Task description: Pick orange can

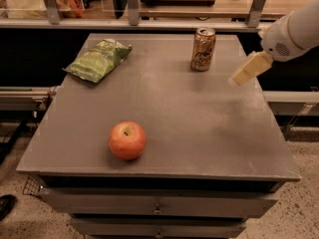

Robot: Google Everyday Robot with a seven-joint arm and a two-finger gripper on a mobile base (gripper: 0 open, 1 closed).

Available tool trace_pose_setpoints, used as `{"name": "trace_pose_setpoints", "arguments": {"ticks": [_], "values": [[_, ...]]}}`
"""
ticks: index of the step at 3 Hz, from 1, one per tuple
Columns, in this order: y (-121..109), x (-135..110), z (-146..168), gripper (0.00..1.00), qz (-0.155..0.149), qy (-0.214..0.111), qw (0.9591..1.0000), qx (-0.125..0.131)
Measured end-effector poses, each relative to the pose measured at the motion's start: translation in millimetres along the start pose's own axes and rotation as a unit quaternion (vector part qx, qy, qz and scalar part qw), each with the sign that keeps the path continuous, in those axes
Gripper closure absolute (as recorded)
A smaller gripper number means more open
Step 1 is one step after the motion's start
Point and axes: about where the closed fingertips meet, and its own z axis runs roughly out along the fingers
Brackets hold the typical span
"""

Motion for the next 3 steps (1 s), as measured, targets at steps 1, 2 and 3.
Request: {"name": "trace_pose_setpoints", "arguments": {"ticks": [1, 2, 3], "values": [[-28.2, -23.1, 42.9, 0.00, 0.038, -0.061, 0.9974, 0.006], [-41.2, -43.7, 73.2, 0.00, 0.080, -0.119, 0.9896, -0.006], [-37.2, -67.3, 94.0, 0.00, 0.137, -0.187, 0.9721, -0.039]]}}
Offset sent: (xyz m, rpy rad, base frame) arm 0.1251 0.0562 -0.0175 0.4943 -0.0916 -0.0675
